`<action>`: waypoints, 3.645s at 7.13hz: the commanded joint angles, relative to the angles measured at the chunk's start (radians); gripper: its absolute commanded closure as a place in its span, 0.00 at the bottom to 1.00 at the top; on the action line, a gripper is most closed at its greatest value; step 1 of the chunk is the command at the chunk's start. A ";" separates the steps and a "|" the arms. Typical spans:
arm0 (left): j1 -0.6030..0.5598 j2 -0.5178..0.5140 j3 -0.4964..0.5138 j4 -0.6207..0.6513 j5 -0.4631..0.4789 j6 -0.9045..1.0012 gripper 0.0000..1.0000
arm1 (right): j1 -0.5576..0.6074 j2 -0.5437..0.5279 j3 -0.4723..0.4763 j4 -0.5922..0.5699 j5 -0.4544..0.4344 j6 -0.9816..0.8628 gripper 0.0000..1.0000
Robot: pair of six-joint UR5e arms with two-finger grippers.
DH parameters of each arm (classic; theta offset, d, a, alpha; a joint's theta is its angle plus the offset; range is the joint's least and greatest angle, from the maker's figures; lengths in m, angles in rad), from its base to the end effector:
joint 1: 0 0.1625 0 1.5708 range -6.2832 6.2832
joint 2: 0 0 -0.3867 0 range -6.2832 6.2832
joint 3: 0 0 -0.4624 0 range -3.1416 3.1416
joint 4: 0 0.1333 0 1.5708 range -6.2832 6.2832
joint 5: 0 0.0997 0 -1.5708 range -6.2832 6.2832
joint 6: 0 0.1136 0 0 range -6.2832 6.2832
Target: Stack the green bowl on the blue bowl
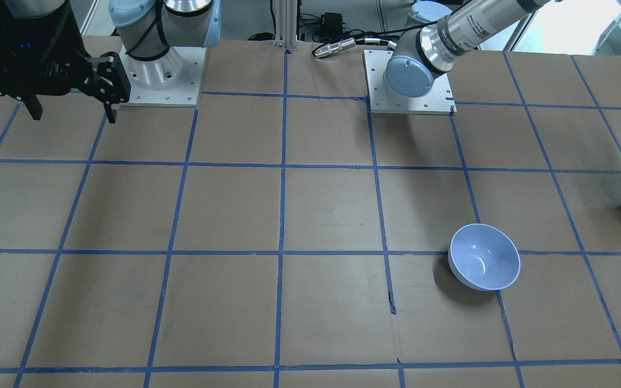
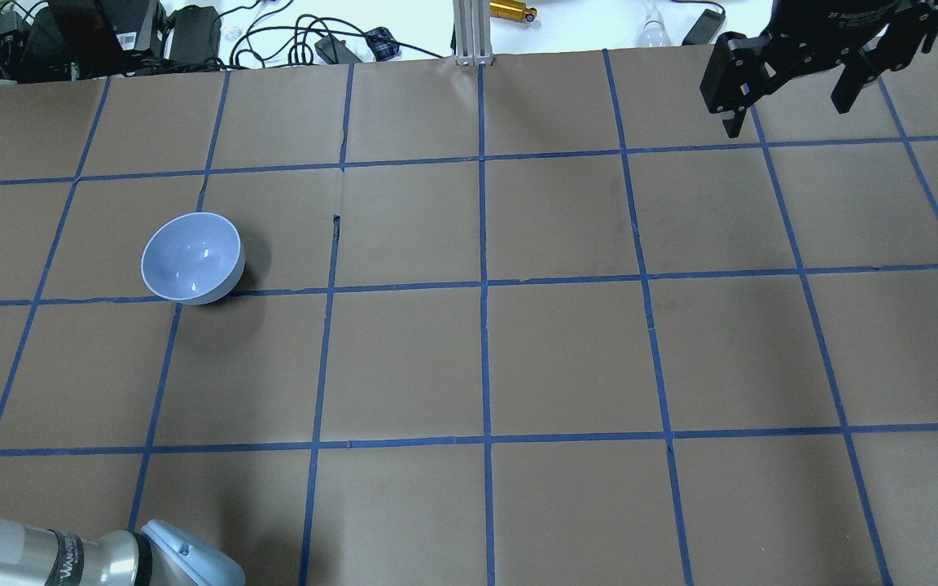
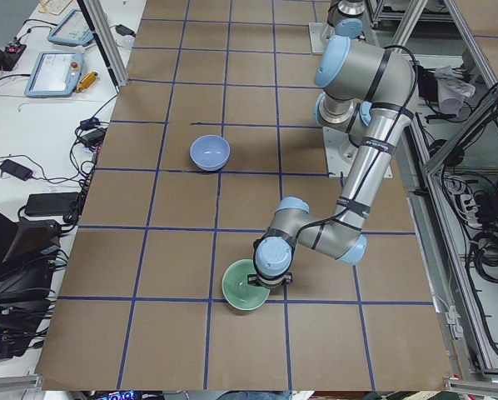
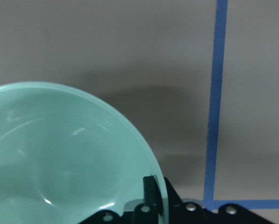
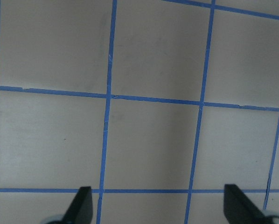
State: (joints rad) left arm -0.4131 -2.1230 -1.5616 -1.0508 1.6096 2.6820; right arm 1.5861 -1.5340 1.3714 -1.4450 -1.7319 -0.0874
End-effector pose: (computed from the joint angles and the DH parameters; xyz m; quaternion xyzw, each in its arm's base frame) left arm 0.5855 -0.3974 0.1370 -0.6905 -0.7230 -0.0143 0.0174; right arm 0.1239 -0.5725 0.5154 0.0497 -0.9954 0.0154 0.0811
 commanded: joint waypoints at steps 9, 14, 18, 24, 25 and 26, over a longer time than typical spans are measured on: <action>-0.183 0.344 -0.225 -0.060 -0.163 -0.049 1.00 | 0.000 0.000 0.000 0.000 0.000 0.000 0.00; -0.533 0.563 -0.366 -0.161 -0.195 -0.455 1.00 | 0.000 0.000 0.000 0.000 0.000 0.000 0.00; -0.751 0.520 -0.435 0.033 -0.148 -0.735 1.00 | 0.000 0.000 0.000 0.000 0.000 0.000 0.00; -0.782 0.452 -0.445 0.141 -0.094 -0.735 1.00 | 0.000 0.000 0.000 0.000 0.000 0.000 0.00; -0.782 0.452 -0.445 0.140 -0.093 -0.735 0.57 | 0.000 0.000 0.000 0.000 0.000 0.000 0.00; -0.782 0.454 -0.442 0.127 -0.091 -0.737 0.01 | 0.000 0.000 0.000 0.000 0.000 0.000 0.00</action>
State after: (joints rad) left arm -1.1952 -1.6694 -2.0051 -0.9140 1.5161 1.9462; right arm 1.5861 -1.5340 1.3714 -1.4450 -1.7319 -0.0875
